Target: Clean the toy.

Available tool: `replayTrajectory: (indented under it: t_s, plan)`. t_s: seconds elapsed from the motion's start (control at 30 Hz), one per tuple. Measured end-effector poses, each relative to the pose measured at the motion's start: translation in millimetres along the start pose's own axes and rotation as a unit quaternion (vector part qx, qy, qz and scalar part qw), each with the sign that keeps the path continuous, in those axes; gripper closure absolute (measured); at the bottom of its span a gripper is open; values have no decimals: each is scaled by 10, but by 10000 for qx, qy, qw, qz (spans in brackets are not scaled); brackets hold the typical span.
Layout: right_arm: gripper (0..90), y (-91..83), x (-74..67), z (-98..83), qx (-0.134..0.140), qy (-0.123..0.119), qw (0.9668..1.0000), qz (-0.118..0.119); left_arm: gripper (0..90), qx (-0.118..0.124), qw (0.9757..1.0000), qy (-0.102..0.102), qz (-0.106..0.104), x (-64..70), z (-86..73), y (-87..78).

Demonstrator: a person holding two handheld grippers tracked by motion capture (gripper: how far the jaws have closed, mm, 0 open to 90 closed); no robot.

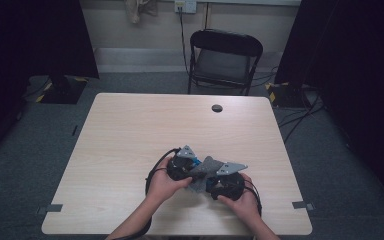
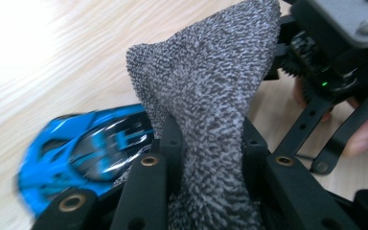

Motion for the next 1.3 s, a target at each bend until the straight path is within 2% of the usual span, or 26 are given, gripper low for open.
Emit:
replayTrajectory:
  t_s: [0.07, 0.2, 0.43, 0.6, 1.03, 1.3]
  plan:
    - [243, 0, 0, 0, -1, 0, 10000, -1, 711, -13, 9999, 20, -115, 36, 5, 54]
    - [243, 0, 0, 0, 0, 0, 10000, 0, 710, -102, 9998, 98, -141, 75, -34, 146]
    - [243, -1, -1, 0, -3, -3, 10000, 2, 710, -85, 9997, 215, -92, 97, -52, 156]
    - [243, -1, -1, 0, -2, -4, 10000, 2, 710, -103, 9998, 160, -70, 102, -44, 170]
    - [243, 0, 0, 0, -1, 1, 10000, 1, 710, -150, 9998, 65, 120, -49, 27, 157]
    - [243, 0, -1, 0, -2, 4, 10000, 1, 708, -54, 9997, -63, 227, -169, 53, 170]
Point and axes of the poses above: each handheld gripper's, and its own axes: y roughly forward along the jaws, z roughly out of its top, x roughly to its right, the point moved 5 cm from there along y, roughly forward along the jaws, and after that the axes turned 5 degrees about y, right-handed, at the moved point
